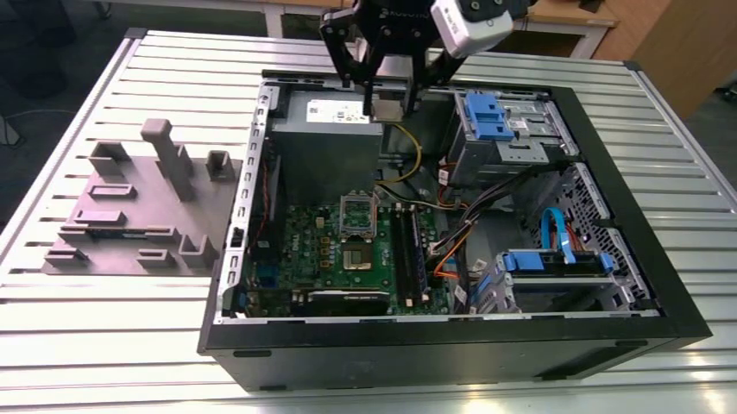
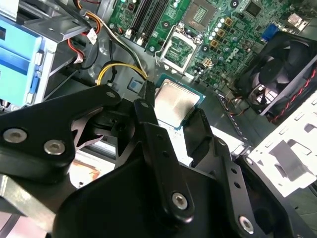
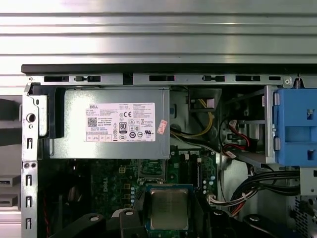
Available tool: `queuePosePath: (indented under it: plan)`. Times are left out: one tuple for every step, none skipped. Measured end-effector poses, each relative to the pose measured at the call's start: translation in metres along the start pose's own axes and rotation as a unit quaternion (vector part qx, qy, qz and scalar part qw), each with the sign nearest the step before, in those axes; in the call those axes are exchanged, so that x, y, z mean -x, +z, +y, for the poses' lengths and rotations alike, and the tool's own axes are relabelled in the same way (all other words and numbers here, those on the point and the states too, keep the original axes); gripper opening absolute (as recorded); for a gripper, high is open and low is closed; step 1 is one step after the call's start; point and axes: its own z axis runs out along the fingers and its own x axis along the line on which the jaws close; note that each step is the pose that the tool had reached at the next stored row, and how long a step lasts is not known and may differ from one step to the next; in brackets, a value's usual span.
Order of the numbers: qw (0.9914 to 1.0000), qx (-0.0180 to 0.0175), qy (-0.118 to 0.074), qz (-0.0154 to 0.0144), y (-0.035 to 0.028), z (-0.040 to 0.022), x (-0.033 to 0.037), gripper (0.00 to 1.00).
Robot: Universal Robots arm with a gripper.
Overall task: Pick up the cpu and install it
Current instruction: 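Place the cpu into insertion slot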
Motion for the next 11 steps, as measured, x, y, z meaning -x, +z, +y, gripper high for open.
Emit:
queuePosePath:
  plan:
    - [1.0,0.0,0.0,0.0,0.0008,-0.0001,0.0,0.47]
    - [1.0,0.0,0.0,0.0,0.0015,-0.0002,0.0,0.47]
    - [1.0,-0.0001,0.0,0.0,0.0021,-0.0002,0.0,0.47]
    - [1.0,0.0,0.0,0.0,0.0026,-0.0003,0.0,0.47]
    - [1.0,-0.0001,0.0,0.0,0.0028,-0.0003,0.0,0.47]
    - [1.0,-0.0001,0.0,0.0001,0.0029,-0.0003,0.0,0.47]
    - [1.0,-0.0001,0.0,0.0,0.0033,-0.0003,0.0,0.47]
    - [1.0,-0.0001,0.0,0.0,0.0041,-0.0004,0.0,0.47]
    - [1.0,0.0,0.0,0.0,0.0042,-0.0004,0.0,0.47]
    - [1.0,0.0,0.0,0.0,0.0044,-0.0004,0.0,0.47]
    - [1.0,0.0,0.0,0.0,0.0047,-0.0004,0.0,0.47]
